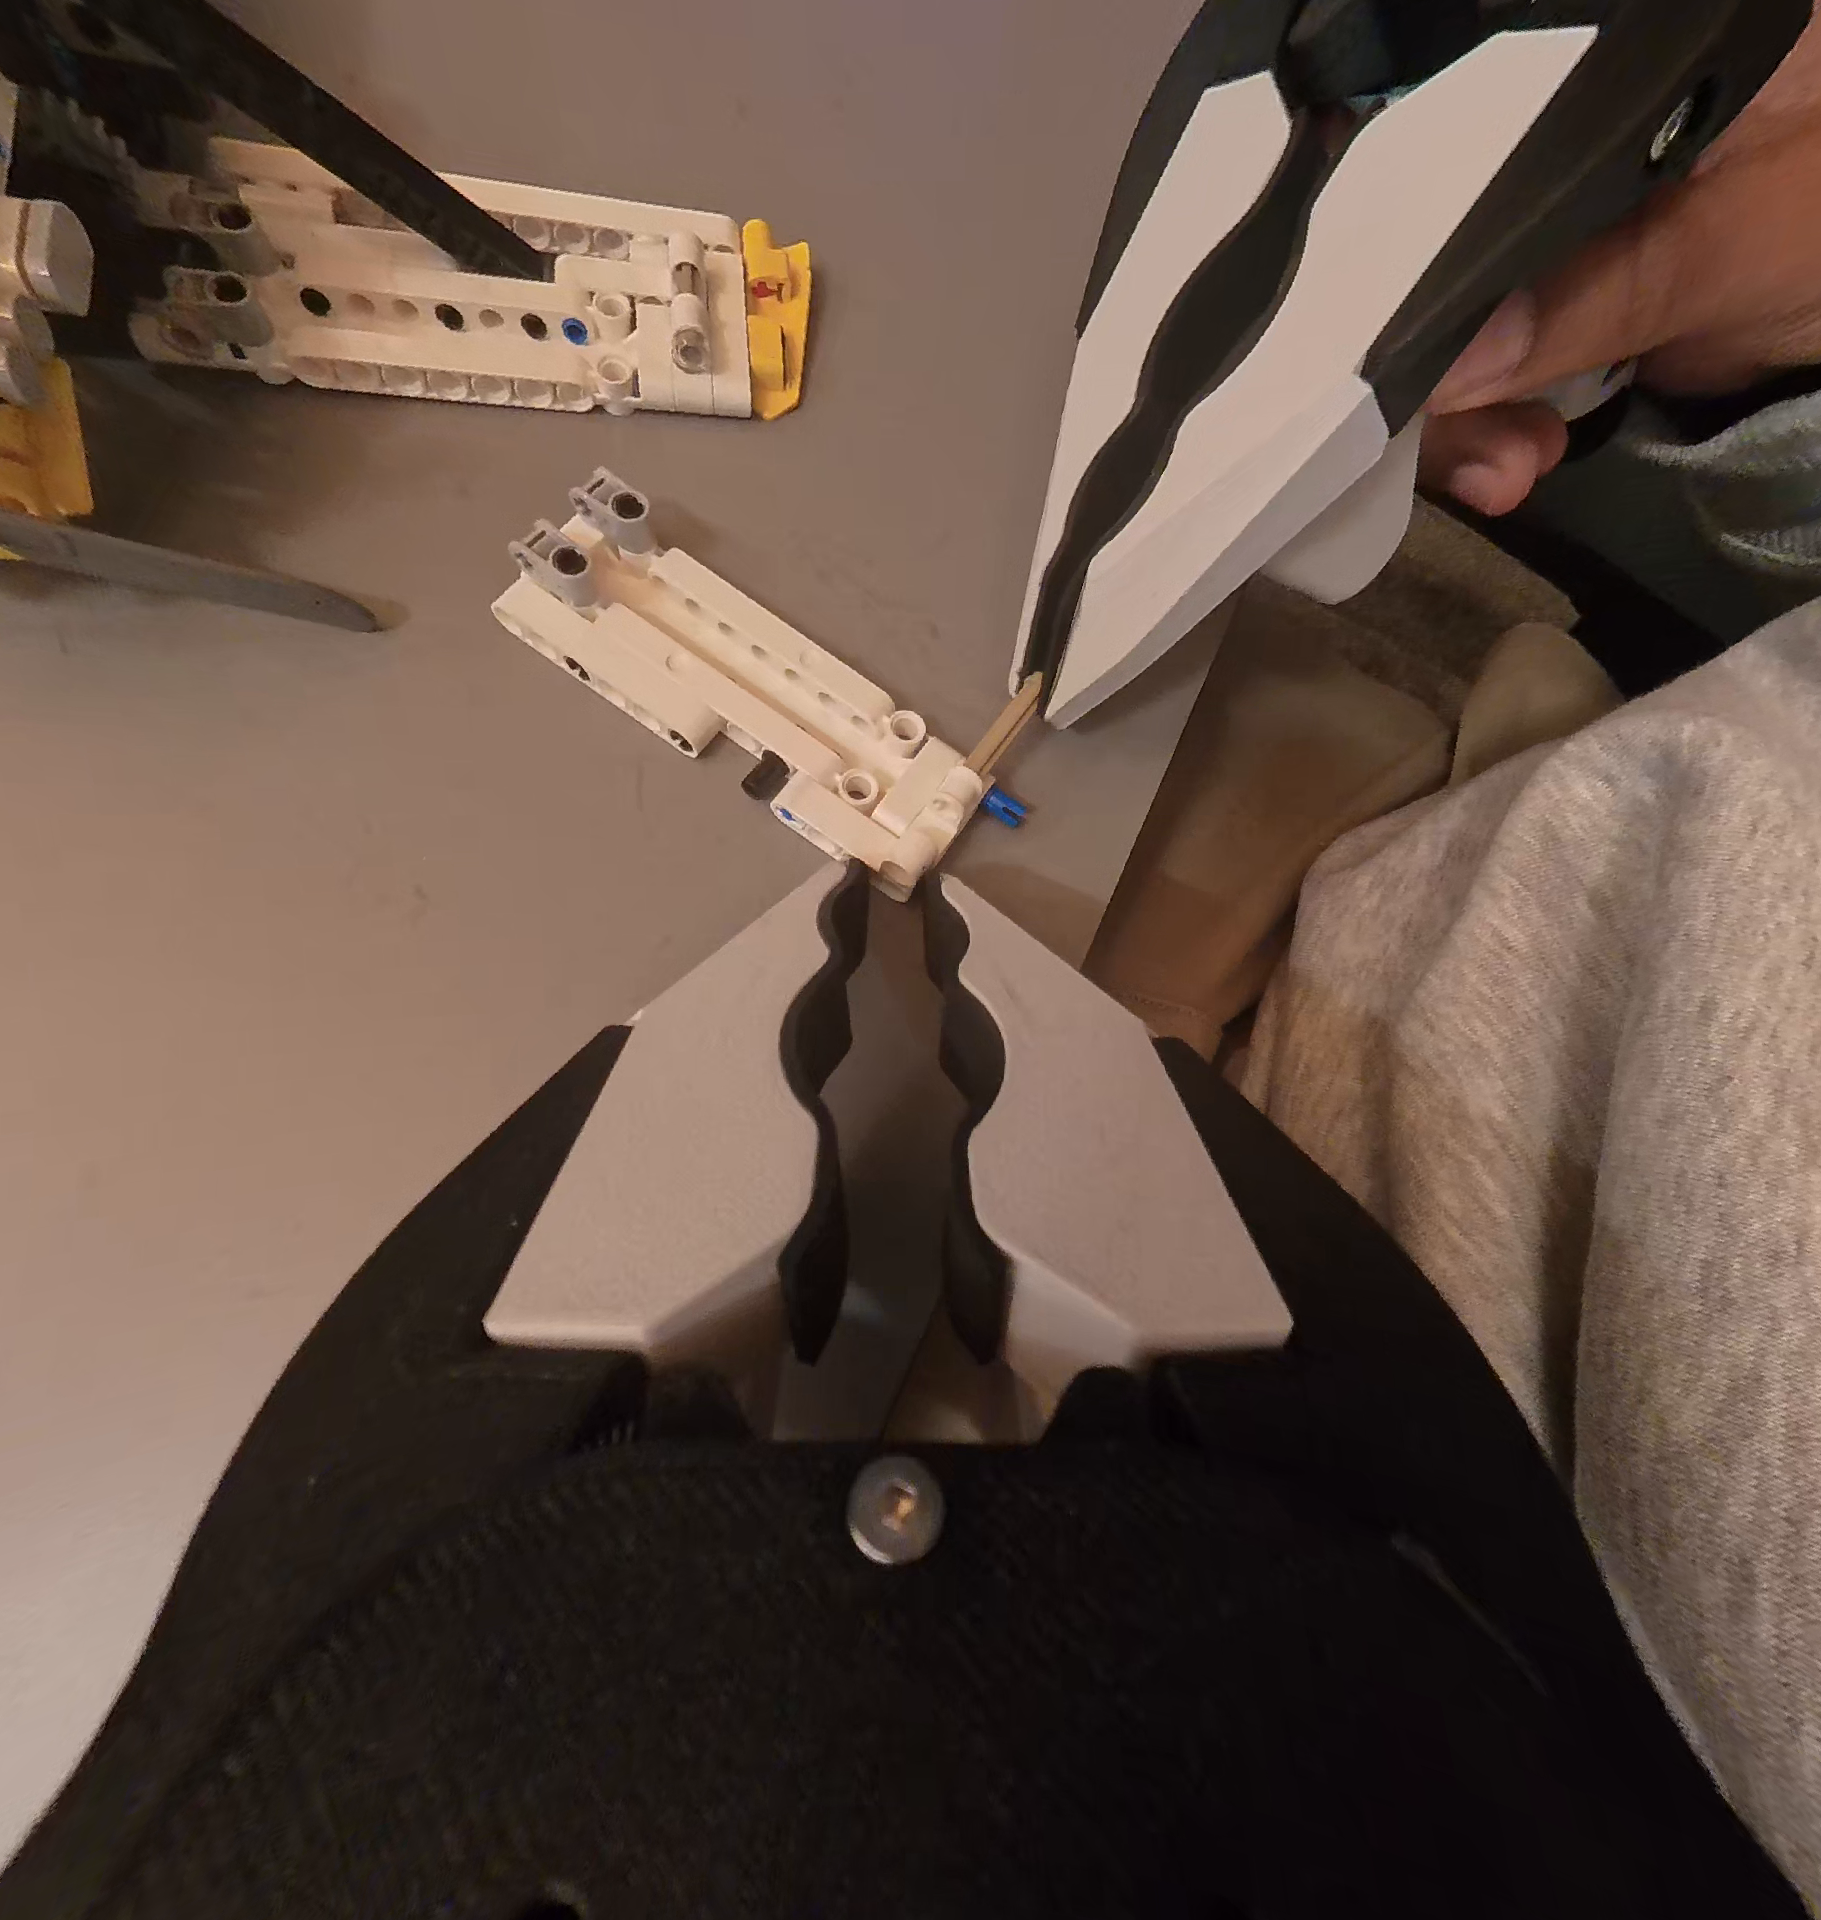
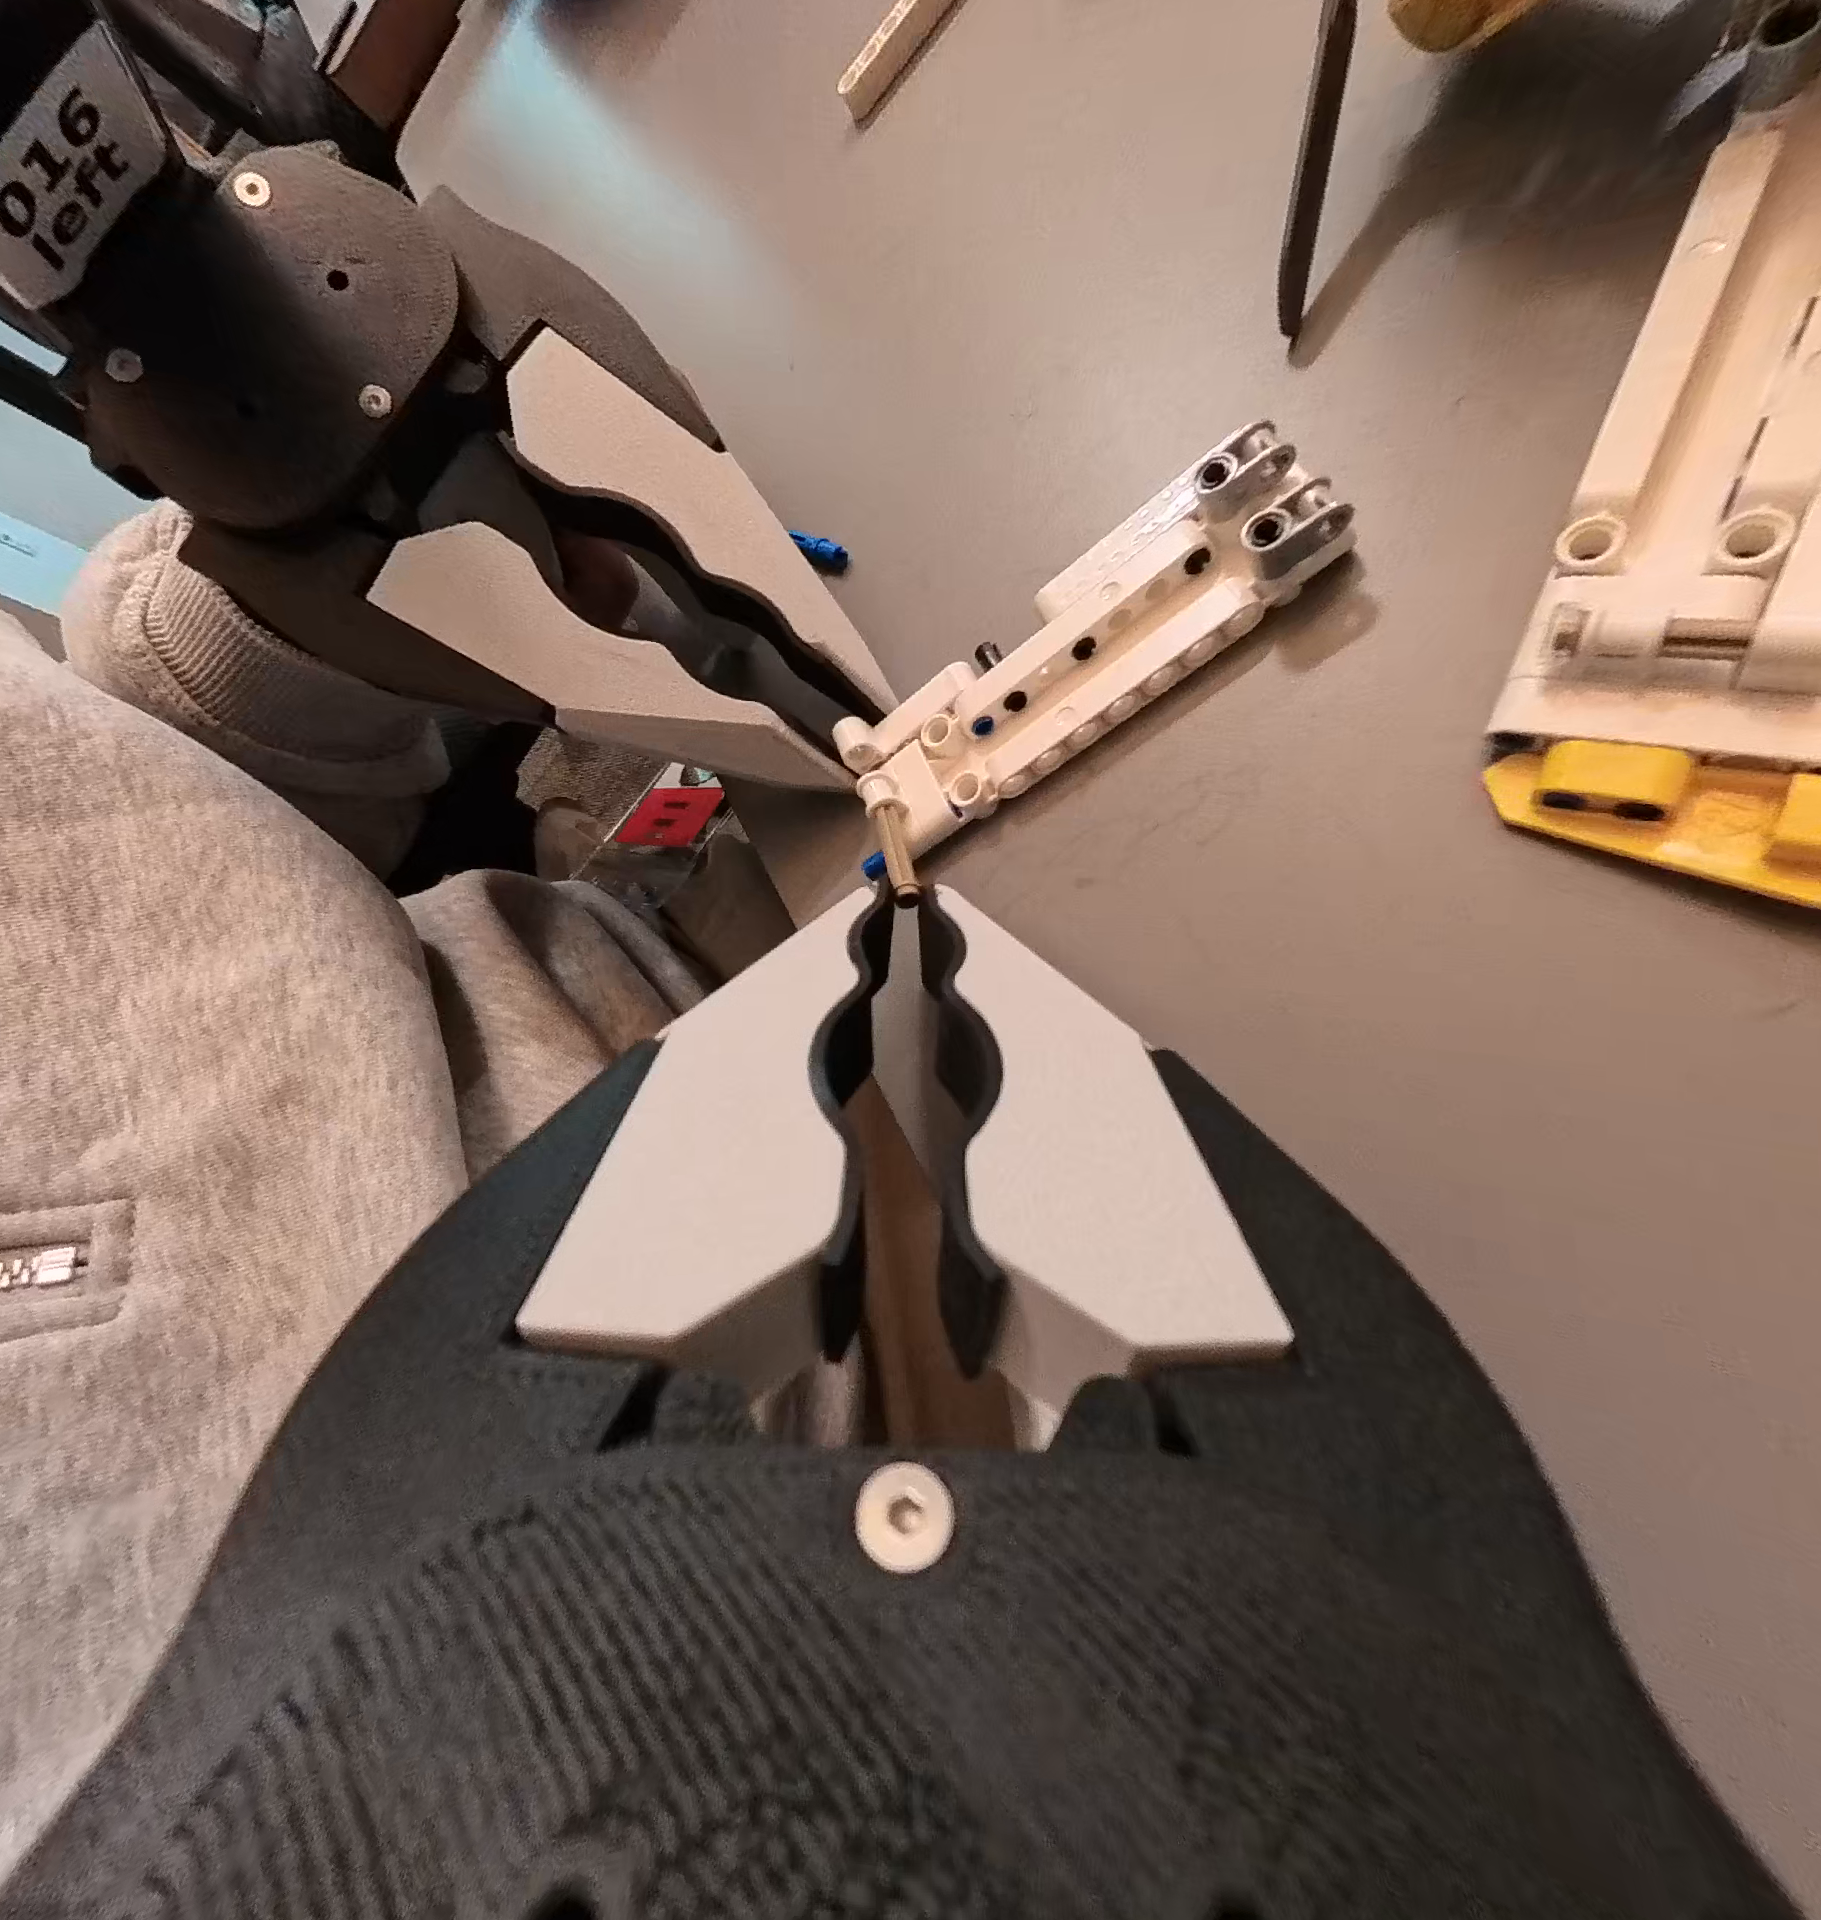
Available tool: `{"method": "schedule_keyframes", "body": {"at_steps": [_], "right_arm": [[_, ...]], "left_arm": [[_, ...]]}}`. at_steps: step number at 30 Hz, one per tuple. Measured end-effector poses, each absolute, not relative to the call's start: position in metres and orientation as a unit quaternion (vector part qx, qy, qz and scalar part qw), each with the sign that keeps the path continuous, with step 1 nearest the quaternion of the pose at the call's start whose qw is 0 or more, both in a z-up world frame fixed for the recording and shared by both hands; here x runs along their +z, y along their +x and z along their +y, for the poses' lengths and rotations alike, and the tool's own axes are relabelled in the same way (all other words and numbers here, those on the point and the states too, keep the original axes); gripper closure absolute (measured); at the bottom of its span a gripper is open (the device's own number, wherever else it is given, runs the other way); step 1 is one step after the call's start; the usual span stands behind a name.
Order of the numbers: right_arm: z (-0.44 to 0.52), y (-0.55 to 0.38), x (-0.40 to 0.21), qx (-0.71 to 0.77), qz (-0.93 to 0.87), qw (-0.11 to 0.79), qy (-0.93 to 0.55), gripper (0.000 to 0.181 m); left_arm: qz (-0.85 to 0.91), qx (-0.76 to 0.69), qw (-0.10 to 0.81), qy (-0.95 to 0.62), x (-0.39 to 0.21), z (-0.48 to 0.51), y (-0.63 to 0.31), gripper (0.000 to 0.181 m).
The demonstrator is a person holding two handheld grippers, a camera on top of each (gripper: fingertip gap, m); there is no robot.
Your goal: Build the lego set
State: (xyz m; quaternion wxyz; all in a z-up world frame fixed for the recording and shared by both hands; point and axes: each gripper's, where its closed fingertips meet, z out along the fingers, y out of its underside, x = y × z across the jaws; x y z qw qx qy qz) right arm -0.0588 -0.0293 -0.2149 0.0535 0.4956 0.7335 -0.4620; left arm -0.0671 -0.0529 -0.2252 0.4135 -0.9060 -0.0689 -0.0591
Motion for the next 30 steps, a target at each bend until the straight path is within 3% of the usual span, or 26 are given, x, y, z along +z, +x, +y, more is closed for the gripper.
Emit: {"method": "schedule_keyframes", "body": {"at_steps": [30], "right_arm": [[-0.0303, -0.0629, -0.2172, -0.424, 0.763, 0.047, 0.485, 0.178]], "left_arm": [[-0.047, -0.022, 0.404, -0.913, -0.2237, -0.0501, -0.0693, 0.174]]}}
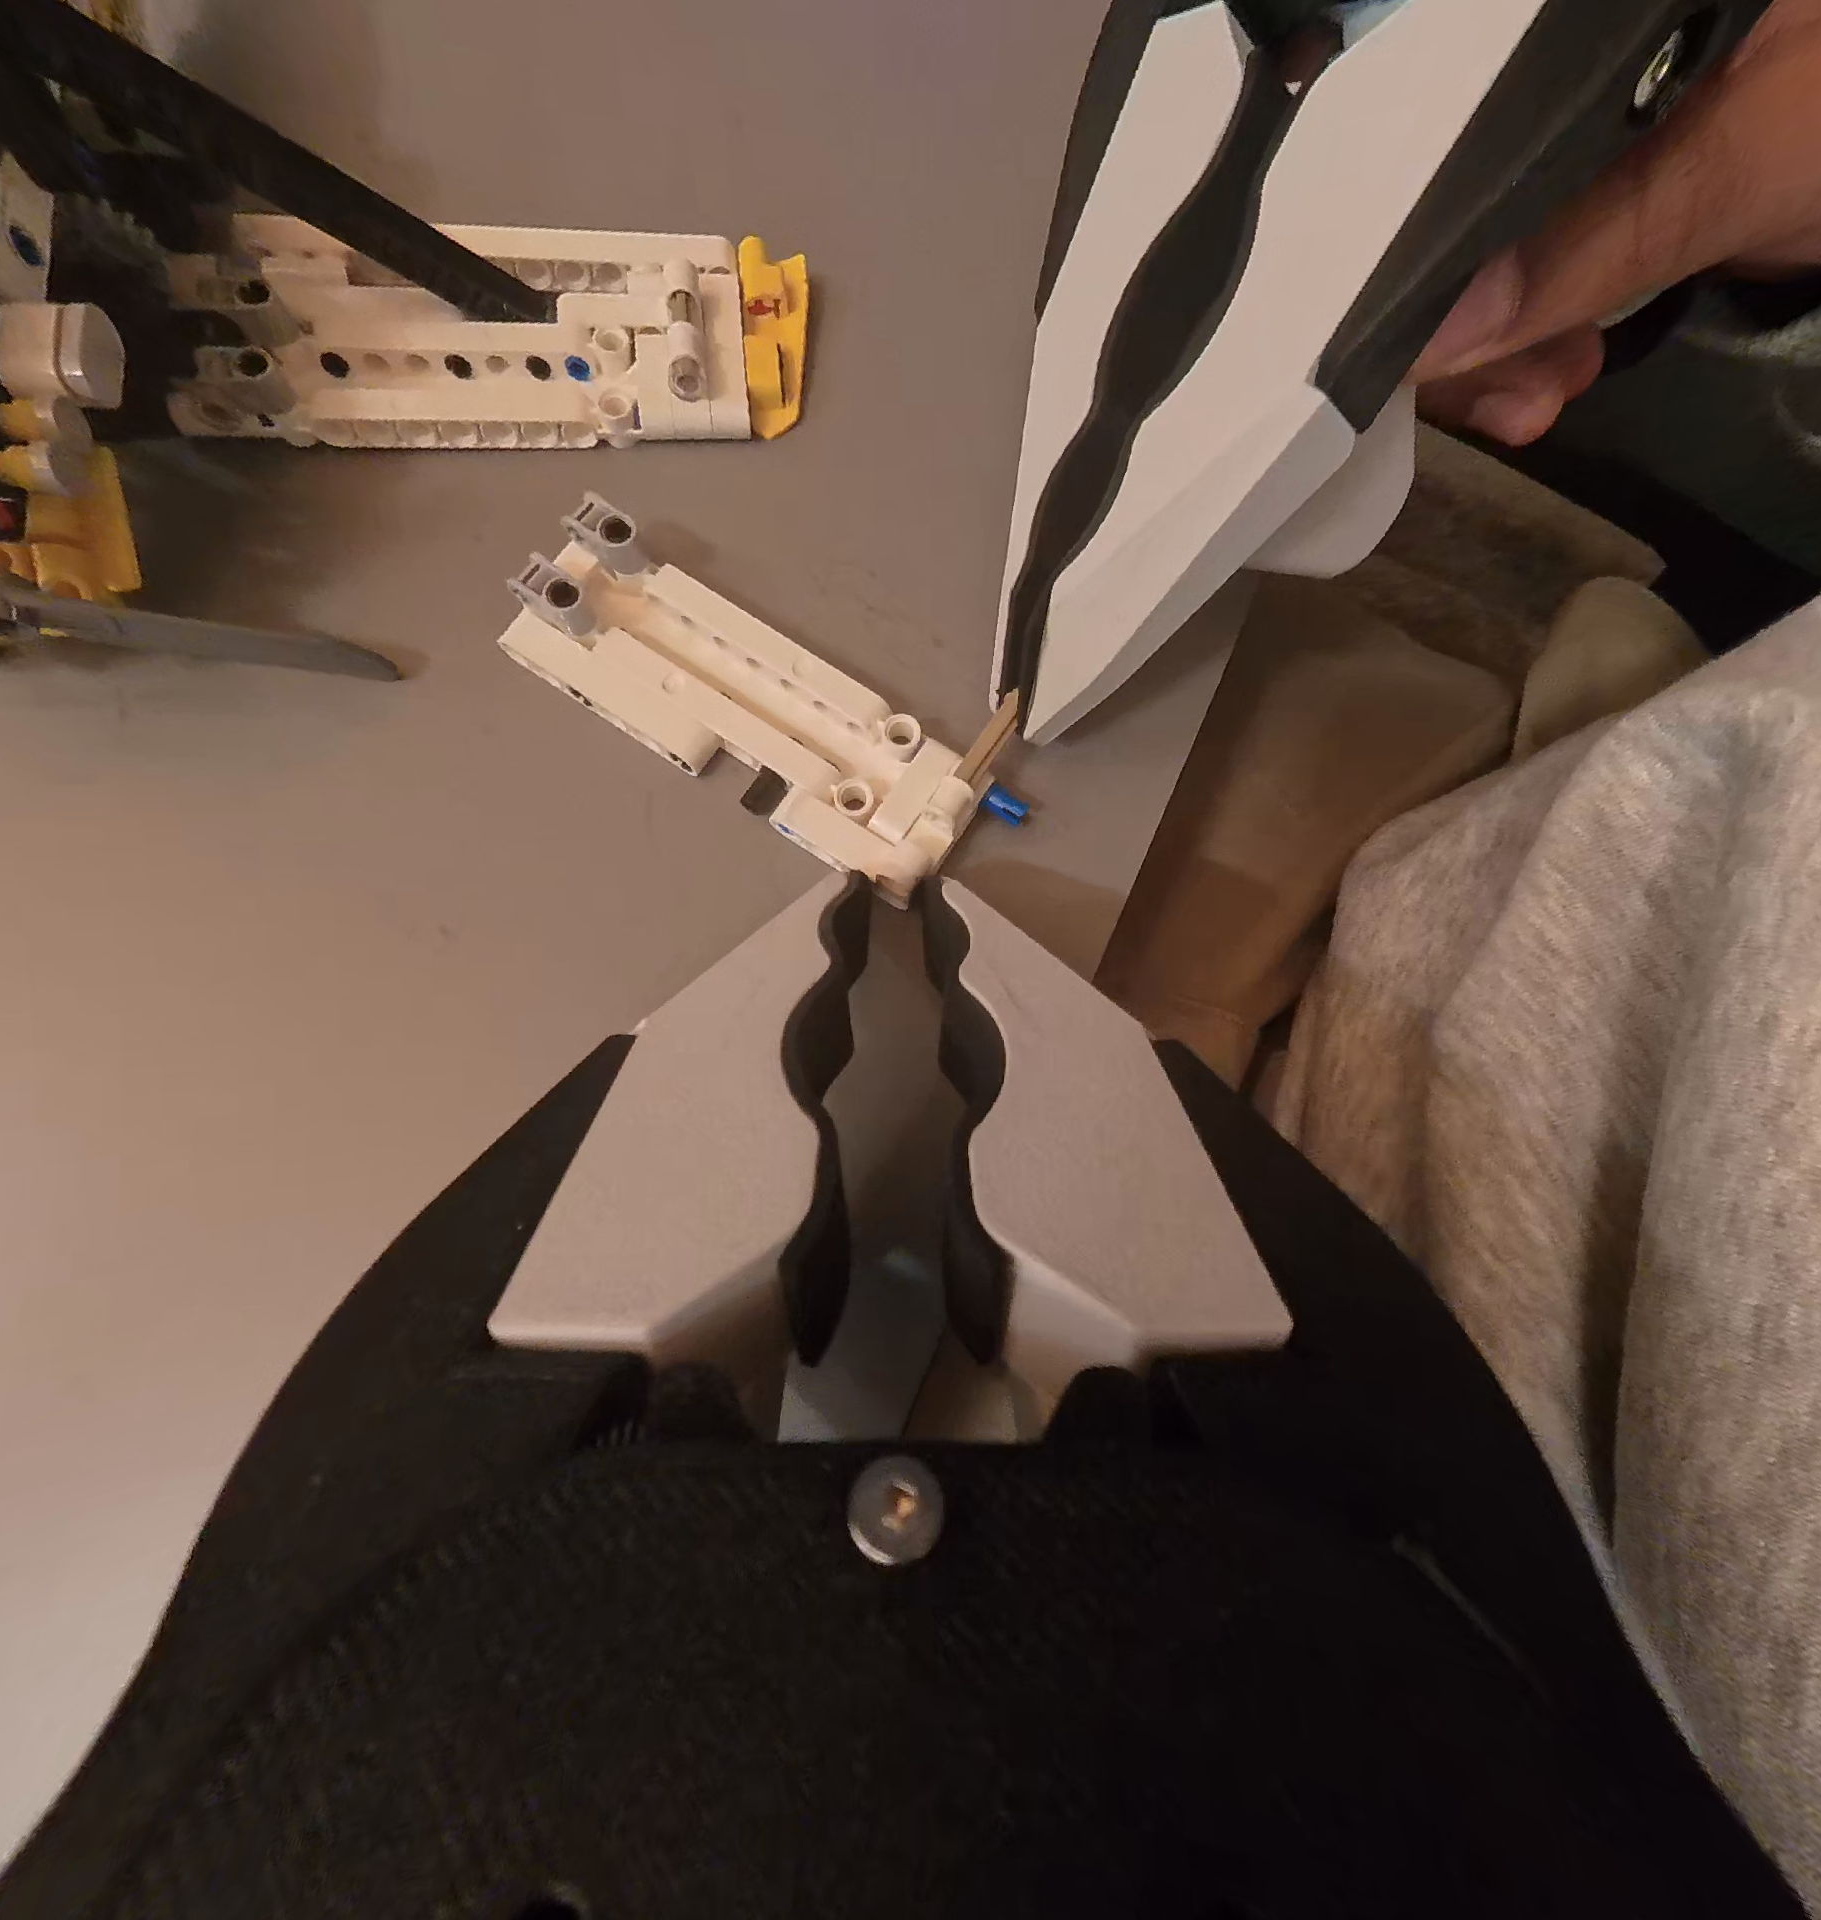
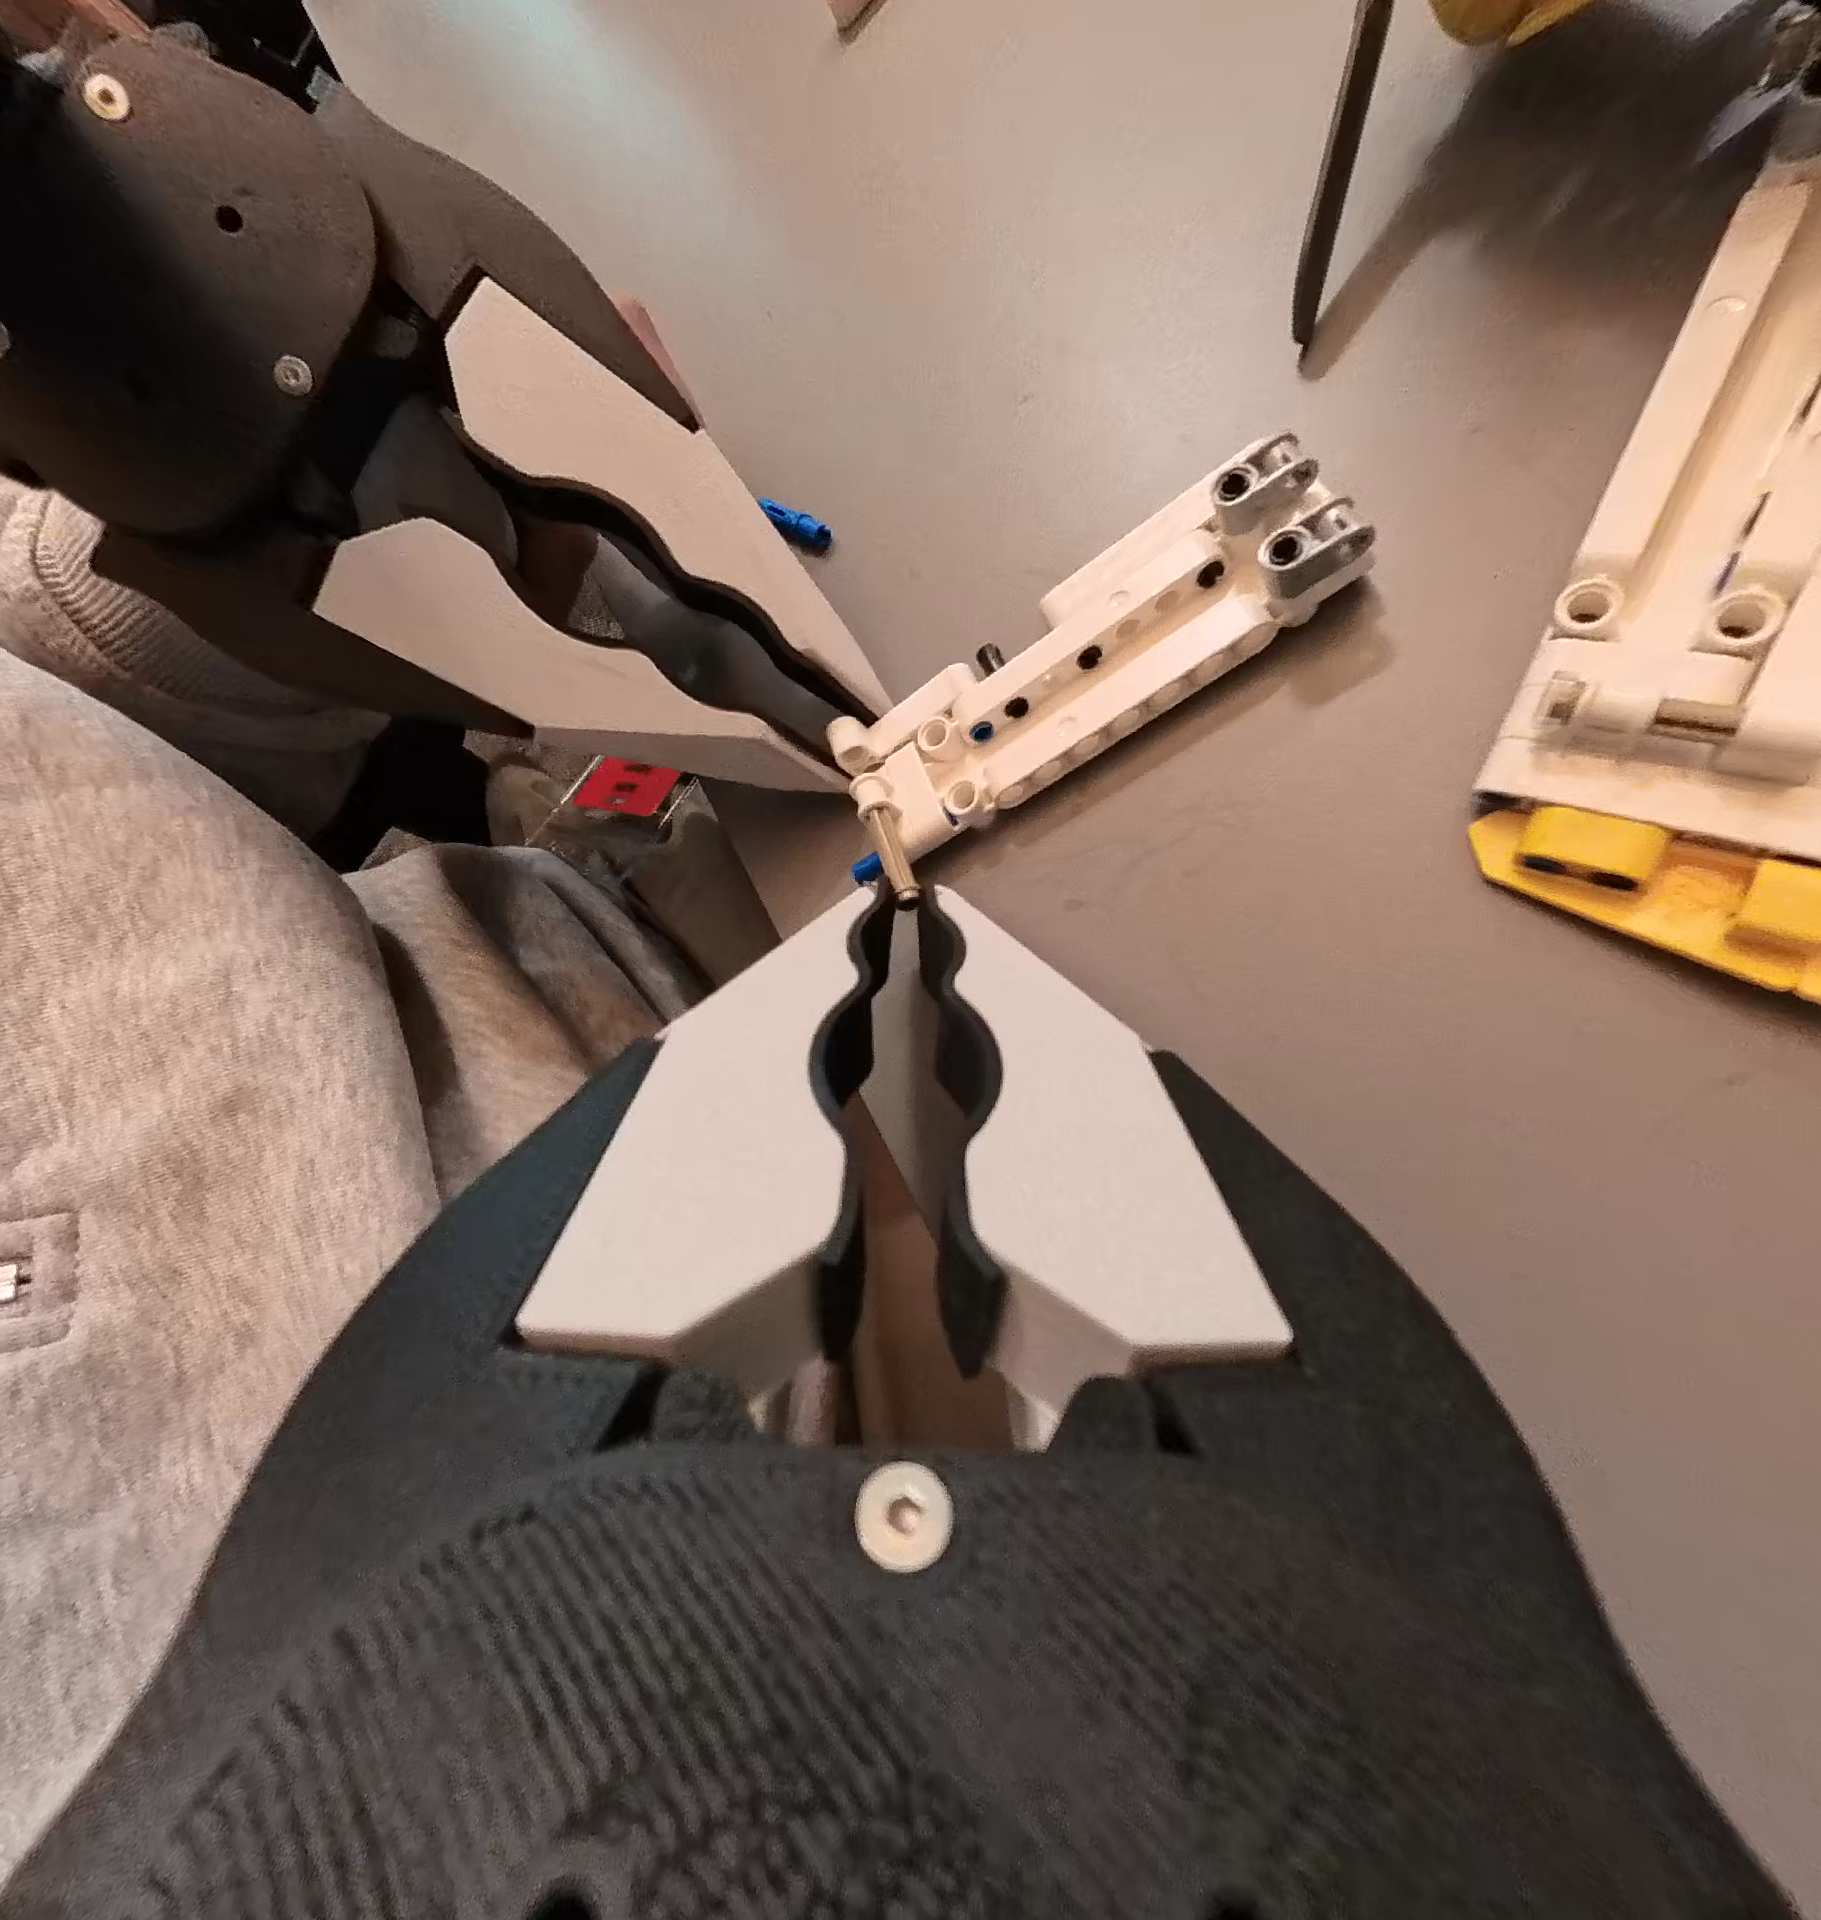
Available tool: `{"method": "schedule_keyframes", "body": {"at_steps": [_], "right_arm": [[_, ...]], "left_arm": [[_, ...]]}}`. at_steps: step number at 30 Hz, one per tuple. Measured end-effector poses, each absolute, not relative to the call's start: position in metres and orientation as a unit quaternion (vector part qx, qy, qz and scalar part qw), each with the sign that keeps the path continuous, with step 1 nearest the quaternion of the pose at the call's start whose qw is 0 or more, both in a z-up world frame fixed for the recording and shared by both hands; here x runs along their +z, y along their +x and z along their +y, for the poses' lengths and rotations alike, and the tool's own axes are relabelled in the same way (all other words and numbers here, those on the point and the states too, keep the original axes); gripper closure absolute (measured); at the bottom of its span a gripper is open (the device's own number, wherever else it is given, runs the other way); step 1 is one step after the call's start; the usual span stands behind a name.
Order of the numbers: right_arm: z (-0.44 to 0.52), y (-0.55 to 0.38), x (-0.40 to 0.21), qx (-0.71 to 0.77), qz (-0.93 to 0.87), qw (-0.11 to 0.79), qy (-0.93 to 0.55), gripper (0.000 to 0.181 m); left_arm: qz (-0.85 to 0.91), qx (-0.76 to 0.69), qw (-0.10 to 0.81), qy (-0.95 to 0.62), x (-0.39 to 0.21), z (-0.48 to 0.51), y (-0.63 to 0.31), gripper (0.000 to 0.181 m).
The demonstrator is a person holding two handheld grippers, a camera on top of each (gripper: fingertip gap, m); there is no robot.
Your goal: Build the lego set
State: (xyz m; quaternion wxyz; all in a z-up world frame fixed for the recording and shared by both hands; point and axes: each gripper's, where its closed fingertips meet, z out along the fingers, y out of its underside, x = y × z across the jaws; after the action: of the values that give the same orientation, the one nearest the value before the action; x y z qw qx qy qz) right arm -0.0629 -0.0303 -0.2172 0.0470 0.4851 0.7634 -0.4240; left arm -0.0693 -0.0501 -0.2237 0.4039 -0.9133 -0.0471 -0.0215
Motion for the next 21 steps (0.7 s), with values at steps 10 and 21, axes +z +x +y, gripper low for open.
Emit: {"method": "schedule_keyframes", "body": {"at_steps": [10, 21], "right_arm": [[-0.031, -0.062, -0.217, -0.407, 0.773, 0.035, 0.485, 0.179], [-0.068, -0.055, -0.221, -0.434, 0.762, 0.053, 0.478, 0.180]], "left_arm": [[-0.052, -0.005, 0.401, -0.914, -0.223, -0.048, -0.070, 0.176], [-0.075, 0.001, 0.403, -0.912, -0.221, -0.036, -0.081, 0.181]]}}
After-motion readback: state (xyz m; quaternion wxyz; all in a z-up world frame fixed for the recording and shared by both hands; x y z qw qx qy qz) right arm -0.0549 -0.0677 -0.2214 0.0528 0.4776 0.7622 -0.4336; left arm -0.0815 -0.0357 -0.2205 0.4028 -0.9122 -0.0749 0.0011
